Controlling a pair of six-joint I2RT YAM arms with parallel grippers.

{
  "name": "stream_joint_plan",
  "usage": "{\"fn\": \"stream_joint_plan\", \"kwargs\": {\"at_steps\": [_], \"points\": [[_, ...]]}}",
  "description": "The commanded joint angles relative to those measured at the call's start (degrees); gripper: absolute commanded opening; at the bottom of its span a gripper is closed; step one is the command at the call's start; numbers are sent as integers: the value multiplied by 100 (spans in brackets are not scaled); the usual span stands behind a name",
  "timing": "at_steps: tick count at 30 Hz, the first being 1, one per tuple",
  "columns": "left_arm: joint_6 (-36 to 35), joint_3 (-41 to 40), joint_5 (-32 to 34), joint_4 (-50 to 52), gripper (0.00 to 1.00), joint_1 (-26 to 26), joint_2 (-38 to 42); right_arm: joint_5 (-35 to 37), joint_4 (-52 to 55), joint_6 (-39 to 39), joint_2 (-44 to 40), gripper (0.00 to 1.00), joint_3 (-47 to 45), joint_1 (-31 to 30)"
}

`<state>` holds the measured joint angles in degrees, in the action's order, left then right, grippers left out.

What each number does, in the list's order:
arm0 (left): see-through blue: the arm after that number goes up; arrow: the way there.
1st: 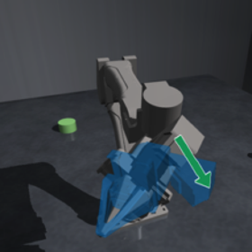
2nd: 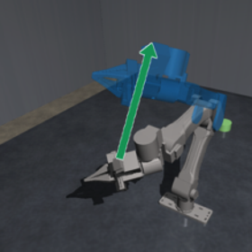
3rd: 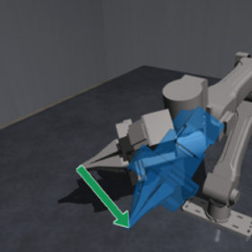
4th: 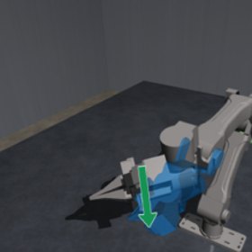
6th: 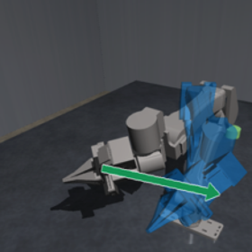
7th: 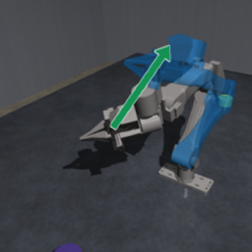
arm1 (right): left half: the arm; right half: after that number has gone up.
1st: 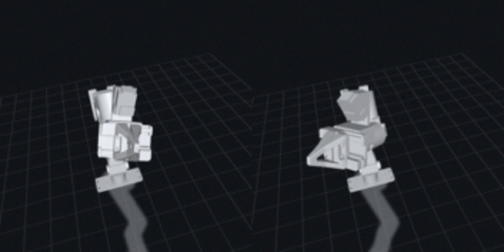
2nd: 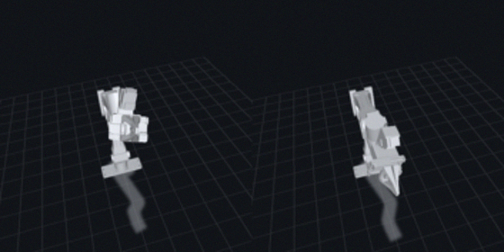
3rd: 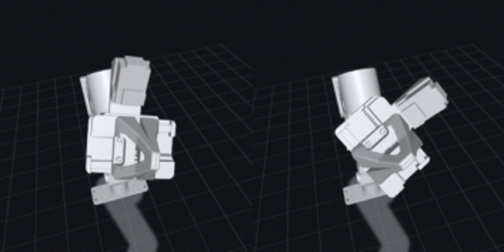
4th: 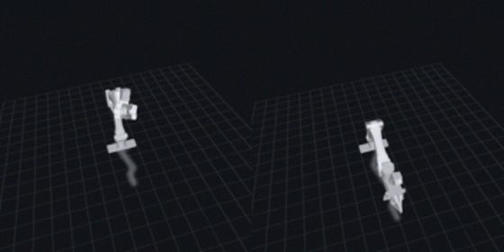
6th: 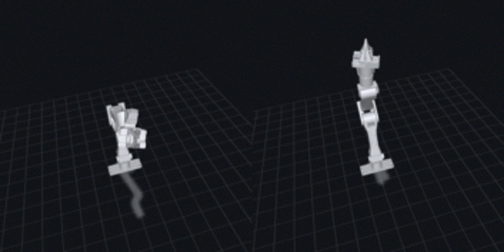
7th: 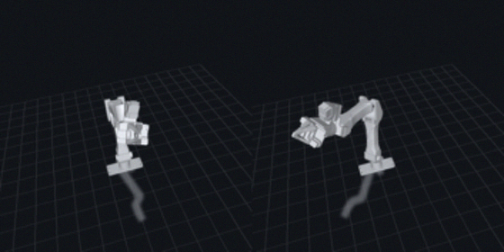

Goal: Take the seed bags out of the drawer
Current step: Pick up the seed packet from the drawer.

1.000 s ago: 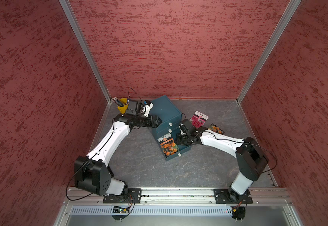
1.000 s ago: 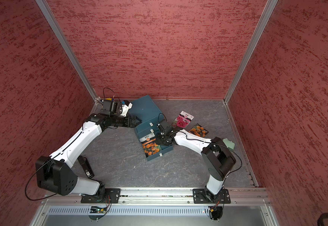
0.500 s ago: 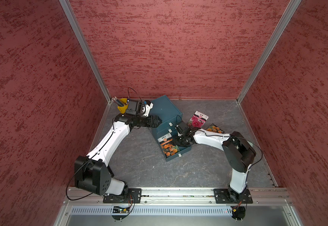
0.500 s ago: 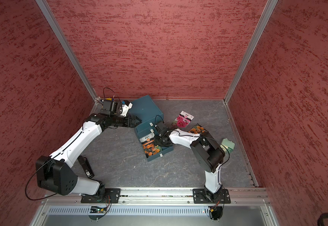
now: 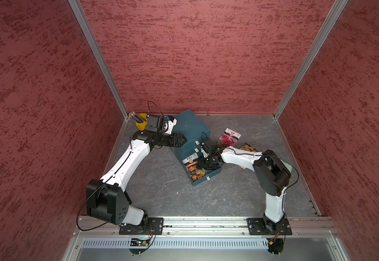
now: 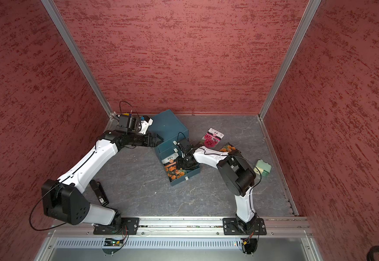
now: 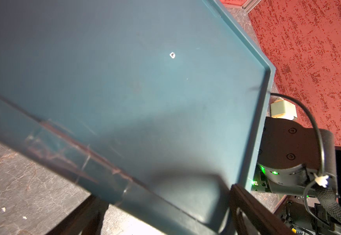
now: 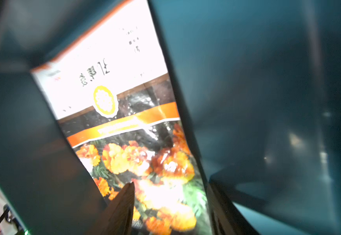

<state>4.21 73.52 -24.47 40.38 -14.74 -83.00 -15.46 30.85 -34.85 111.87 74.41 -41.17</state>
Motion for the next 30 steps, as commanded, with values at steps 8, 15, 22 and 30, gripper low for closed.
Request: {"fn": "stream_joint_plan", "kwargs": {"at_steps": [8,15,22,30], "points": [[-319,5,-178,507,94,-203,-262,-633,-428,299,592,60,317,-264],[-339,-12,-172,512,94,-222,-269,-756,-700,115,594,59,241,-335],[-335,5,-164,515,94,-231,-278,-878,-940,-5,573,64,173,-387],[-358,35,-163,540,94,-239,-292,-984,-1195,-158,570,67,95,-403]]}}
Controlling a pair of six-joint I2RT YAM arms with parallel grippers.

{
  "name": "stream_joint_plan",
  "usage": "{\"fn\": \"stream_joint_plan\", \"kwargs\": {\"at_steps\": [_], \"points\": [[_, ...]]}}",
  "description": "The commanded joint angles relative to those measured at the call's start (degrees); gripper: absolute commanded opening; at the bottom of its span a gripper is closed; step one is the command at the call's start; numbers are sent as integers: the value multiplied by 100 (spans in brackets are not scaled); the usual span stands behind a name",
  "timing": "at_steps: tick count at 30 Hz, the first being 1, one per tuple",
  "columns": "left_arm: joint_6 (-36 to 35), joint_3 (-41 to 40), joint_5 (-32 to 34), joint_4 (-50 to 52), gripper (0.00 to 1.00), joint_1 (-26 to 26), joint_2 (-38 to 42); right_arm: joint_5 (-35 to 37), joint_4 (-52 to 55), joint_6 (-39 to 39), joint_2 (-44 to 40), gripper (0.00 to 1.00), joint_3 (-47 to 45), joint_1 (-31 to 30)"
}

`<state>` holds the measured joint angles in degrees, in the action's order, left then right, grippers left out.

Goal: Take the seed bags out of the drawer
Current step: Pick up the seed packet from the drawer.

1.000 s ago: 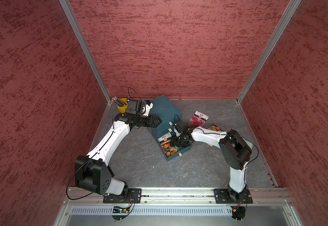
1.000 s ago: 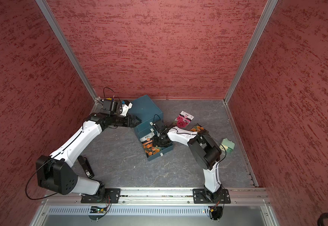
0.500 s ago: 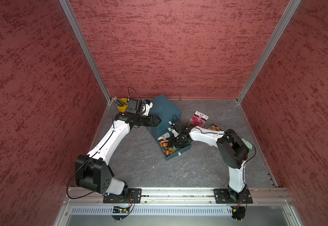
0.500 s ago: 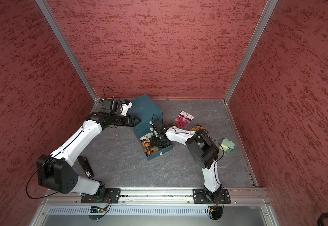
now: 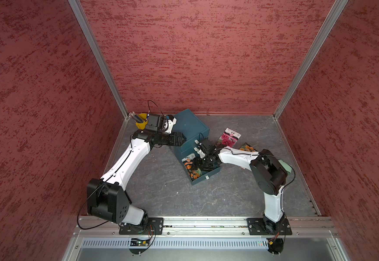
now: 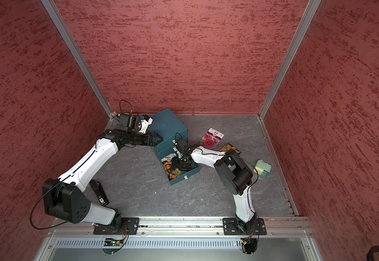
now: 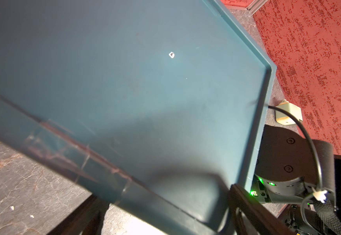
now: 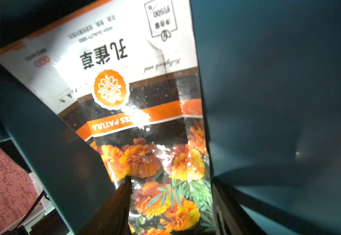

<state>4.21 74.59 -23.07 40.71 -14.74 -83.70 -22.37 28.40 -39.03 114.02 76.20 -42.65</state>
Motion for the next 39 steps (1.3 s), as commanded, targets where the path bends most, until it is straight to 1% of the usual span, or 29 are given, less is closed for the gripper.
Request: {"fn": "stream_joint_plan", "kwargs": {"at_steps": [1,4,9,10,13,15,17,20,22,23,25,28,30,34,39], "points": [[-357,-73,-303,508,94,-236,-224,-293,-955,276,351,67,-81,-260],[-356,-59,-299,504,94,-242,-231,-253,-862,377,341,66,-53,-266],[-362,-63,-303,524,94,-266,-247,-399,-817,413,440,63,-27,-278],[-361,-52,-302,526,94,-262,-247,-342,-781,413,447,61,-27,-287],[-374,-50,-287,539,94,-272,-247,155,-497,374,422,53,-60,-287],[-368,-56,-285,542,94,-274,-232,477,-343,352,363,45,-130,-287],[-376,-75,-286,543,94,-275,-233,591,-248,344,379,40,-151,-287],[-371,-84,-295,535,94,-279,-252,537,-245,327,454,31,-148,-286],[-372,-82,-295,534,94,-290,-253,492,-305,270,463,22,-174,-285],[-373,-69,-294,535,94,-292,-257,450,-363,215,455,14,-205,-283],[-385,-54,-295,542,94,-292,-266,375,-526,115,430,1,-285,-287],[-392,-57,-278,554,94,-292,-256,323,-881,-81,281,0,-499,-287],[-391,-58,-262,561,94,-292,-252,443,-1067,-195,90,0,-651,-288],[-401,-69,-251,578,94,-290,-231,891,-1334,-382,-483,0,-1001,-272],[-405,-64,-244,579,94,-290,-234,1411,-1271,-474,-1162,0,-1221,-179]]}}
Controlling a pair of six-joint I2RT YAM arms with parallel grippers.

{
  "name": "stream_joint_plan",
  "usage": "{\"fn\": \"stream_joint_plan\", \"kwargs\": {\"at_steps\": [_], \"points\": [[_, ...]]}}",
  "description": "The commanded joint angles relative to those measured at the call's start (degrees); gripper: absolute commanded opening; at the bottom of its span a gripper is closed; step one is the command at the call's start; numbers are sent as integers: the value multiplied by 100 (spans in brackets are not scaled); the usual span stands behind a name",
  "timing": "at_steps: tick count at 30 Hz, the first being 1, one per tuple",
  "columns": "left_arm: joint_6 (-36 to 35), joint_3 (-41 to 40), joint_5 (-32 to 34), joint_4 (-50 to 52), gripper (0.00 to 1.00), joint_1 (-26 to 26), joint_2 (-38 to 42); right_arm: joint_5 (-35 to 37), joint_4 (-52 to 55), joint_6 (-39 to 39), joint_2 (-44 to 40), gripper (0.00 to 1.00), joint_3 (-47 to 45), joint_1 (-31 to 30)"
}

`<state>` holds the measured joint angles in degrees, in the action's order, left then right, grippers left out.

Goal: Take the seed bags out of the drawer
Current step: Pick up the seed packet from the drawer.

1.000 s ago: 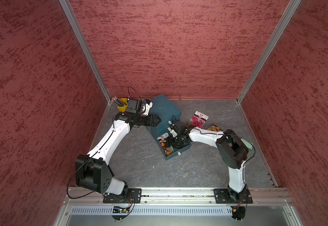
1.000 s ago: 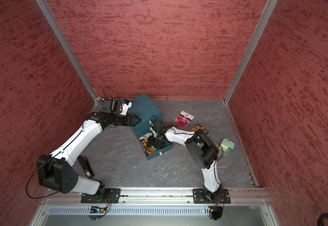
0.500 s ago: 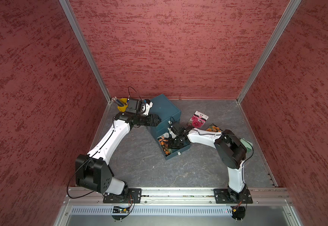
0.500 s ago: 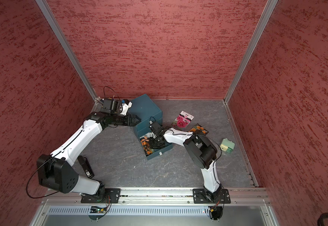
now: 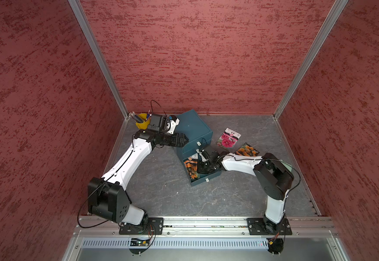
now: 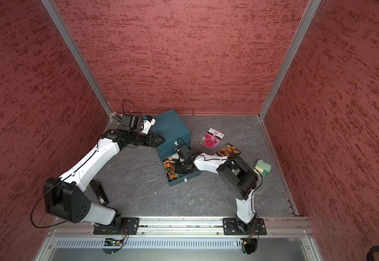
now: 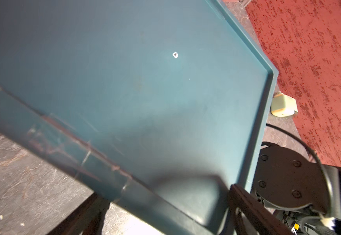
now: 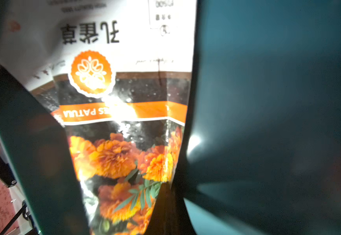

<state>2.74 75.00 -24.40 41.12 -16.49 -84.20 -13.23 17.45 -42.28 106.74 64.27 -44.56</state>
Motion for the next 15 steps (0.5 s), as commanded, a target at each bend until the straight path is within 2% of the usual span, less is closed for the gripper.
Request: {"fn": "stream_joint_plan", "kwargs": {"at_steps": [1,15], "points": [[-274,-101,-117,536,94,-117,-180,550,-151,-172,-566,0,-66,32],[-273,-83,-100,538,94,-126,-198,436,200,-381,-1213,0,-130,324]]}}
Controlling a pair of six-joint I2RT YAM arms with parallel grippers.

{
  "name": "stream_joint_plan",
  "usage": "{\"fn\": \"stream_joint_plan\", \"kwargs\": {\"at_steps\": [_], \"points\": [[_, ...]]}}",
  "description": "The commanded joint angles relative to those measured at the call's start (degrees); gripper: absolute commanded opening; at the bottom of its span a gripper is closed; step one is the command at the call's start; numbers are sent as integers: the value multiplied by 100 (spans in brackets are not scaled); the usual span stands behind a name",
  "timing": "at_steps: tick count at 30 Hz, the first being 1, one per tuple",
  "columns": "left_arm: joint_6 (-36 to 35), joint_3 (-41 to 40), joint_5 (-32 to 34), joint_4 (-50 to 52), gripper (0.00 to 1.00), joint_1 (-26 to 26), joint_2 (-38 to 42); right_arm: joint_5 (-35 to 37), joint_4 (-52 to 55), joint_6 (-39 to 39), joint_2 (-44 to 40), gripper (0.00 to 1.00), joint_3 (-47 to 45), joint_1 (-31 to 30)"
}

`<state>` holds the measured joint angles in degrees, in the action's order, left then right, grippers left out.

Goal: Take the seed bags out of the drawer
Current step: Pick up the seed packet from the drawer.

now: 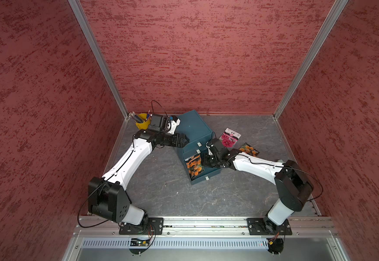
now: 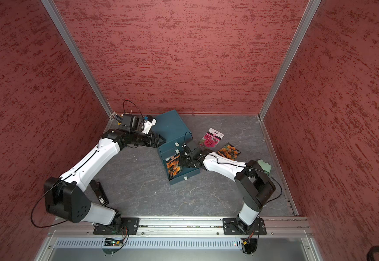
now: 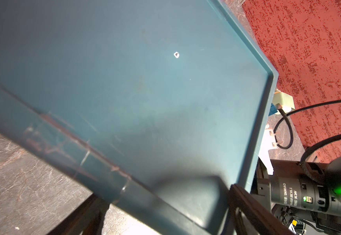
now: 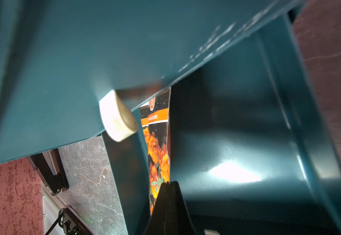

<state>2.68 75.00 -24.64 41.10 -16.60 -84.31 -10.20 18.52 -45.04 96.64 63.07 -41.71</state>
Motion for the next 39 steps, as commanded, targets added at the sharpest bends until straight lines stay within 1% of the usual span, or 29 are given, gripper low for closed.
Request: {"fn": "stream_joint_plan", "kwargs": {"at_steps": [1,6,14,22,34,39], "points": [[-264,-82,-69,535,94,-117,-189,142,135,-117,-261,0,-19,42],[-268,-62,-57,545,94,-118,-199,133,367,-150,-473,0,-16,100],[-268,-17,-49,573,94,-126,-199,12,443,-251,-569,0,-83,153],[-277,-15,-45,574,94,-150,-215,-179,669,-422,-872,0,-111,265],[-280,31,-13,592,94,-175,-217,-293,954,-567,-1159,0,55,357],[-280,30,-10,592,94,-184,-214,-351,1048,-655,-1372,0,-27,397]]}}
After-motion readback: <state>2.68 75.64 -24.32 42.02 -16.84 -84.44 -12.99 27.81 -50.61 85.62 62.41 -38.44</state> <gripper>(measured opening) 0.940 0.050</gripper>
